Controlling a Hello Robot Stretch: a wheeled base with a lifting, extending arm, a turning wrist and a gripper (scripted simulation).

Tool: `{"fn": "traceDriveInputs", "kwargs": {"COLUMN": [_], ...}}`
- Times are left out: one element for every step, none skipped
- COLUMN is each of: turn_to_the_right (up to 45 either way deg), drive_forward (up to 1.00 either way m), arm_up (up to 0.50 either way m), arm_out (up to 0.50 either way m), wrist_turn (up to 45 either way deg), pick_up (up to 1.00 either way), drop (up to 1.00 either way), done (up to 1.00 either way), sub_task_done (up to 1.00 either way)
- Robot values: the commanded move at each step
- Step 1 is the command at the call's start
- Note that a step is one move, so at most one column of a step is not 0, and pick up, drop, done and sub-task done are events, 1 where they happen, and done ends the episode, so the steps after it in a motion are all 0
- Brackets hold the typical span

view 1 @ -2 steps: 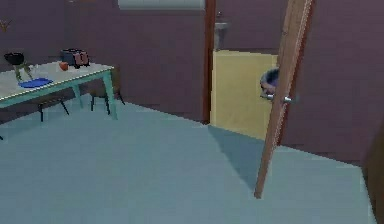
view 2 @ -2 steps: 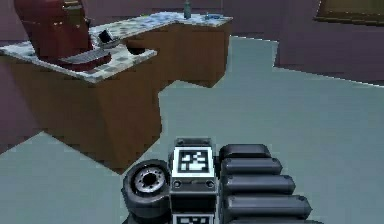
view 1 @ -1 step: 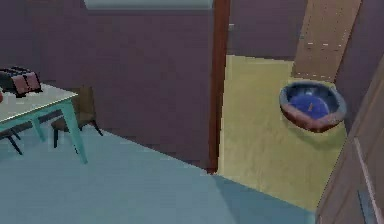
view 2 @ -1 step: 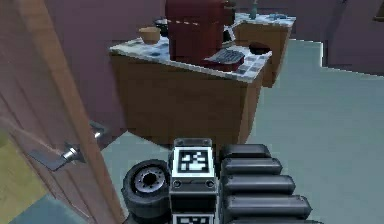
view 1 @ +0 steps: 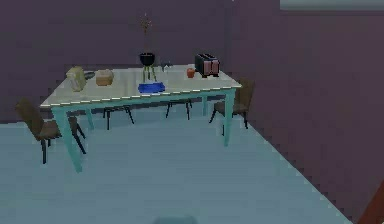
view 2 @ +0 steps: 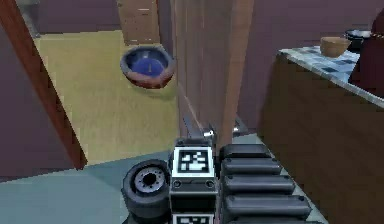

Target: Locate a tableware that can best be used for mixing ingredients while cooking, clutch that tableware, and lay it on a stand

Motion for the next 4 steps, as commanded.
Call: {"fn": "traceDriveInputs", "kwargs": {"turn_to_the_right": [0.0, 45.0, 6.0, 0.0], "drive_forward": [0.05, 0.0, 0.0, 0.4], "arm_up": [0.0, 0.0, 0.0, 0.0], "arm_out": [0.0, 0.0, 0.0, 0.0], "wrist_turn": [0.0, 0.0, 0.0, 0.0], "pick_up": [0.0, 0.0, 0.0, 0.0], "drop": [0.0, 0.0, 0.0, 0.0], "done": [0.0, 0.0, 0.0, 0.0], "sub_task_done": [0.0, 0.0, 0.0, 0.0]}}
